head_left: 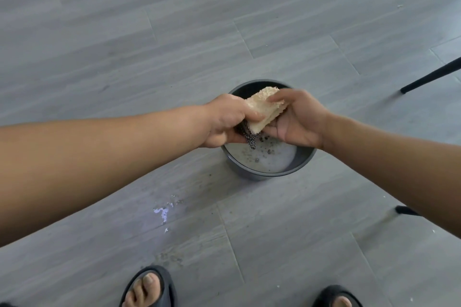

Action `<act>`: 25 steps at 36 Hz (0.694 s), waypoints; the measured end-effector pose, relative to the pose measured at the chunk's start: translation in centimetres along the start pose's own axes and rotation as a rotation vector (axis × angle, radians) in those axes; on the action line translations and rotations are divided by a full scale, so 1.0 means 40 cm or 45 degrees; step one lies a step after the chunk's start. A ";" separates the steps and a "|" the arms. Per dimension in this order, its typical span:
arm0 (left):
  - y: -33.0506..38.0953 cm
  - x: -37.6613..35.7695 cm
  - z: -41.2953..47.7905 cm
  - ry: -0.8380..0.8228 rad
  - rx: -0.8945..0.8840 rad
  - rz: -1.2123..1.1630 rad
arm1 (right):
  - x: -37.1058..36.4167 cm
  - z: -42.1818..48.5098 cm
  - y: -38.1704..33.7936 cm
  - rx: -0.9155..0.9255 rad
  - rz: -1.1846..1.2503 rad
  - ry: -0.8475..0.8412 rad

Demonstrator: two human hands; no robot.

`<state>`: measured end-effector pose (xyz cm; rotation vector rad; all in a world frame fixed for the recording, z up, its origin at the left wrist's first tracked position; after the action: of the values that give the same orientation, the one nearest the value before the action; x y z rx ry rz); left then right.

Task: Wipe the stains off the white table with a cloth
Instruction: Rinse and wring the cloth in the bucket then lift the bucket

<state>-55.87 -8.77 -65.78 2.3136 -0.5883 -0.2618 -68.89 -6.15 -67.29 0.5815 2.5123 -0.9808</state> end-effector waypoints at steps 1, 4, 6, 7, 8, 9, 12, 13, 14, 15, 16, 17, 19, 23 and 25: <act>-0.004 0.004 0.001 0.011 -0.011 0.004 | 0.007 0.003 -0.004 0.012 0.004 0.039; -0.012 0.026 0.002 0.124 -0.036 0.041 | 0.030 0.013 -0.017 0.054 0.006 0.185; -0.014 0.035 0.001 0.173 -0.034 0.083 | 0.036 0.021 -0.019 0.061 -0.007 0.241; -0.013 0.037 0.001 0.191 -0.038 0.096 | 0.033 0.024 -0.017 0.056 -0.033 0.243; -0.011 0.037 -0.001 0.205 -0.049 0.107 | 0.025 0.025 -0.014 0.051 -0.085 0.236; -0.007 0.036 -0.003 0.224 -0.065 0.130 | 0.009 0.022 -0.012 0.062 -0.150 0.212; 0.000 0.023 -0.014 0.248 -0.120 0.242 | -0.038 0.011 0.001 0.201 -0.421 0.298; 0.002 0.017 -0.018 0.252 -0.147 0.274 | -0.048 0.005 0.006 0.292 -0.526 0.408; 0.003 0.012 -0.021 0.263 -0.175 0.298 | -0.058 -0.003 0.011 0.385 -0.625 0.521; 0.003 0.006 -0.025 0.279 -0.196 0.310 | -0.069 -0.011 0.018 0.464 -0.691 0.619; 0.001 0.000 -0.029 0.296 -0.199 0.303 | -0.077 -0.016 0.028 0.507 -0.746 0.704; -0.003 -0.003 -0.033 0.311 -0.179 0.258 | -0.085 -0.024 0.038 0.522 -0.768 0.755; -0.011 -0.008 -0.037 0.313 -0.101 0.118 | -0.093 -0.034 0.054 0.512 -0.782 0.798; -0.005 -0.018 -0.047 0.264 -0.094 0.180 | -0.105 -0.054 0.044 0.667 -0.810 0.771; -0.002 -0.023 -0.051 0.242 -0.092 0.213 | -0.110 -0.066 0.037 0.760 -0.797 0.747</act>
<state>-55.93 -7.03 -64.35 2.1747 -0.6599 0.0157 -64.95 -4.34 -64.14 0.2413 2.9738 -2.0934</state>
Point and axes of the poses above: each hand's wrist, its own z-axis towards the middle knuckle, its own x-axis out of the back of the hand, y = z × x, the point moved 6 cm from there along z, towards the middle knuckle, and after that the axes turned 2 degrees about y, right-handed, at the moved point
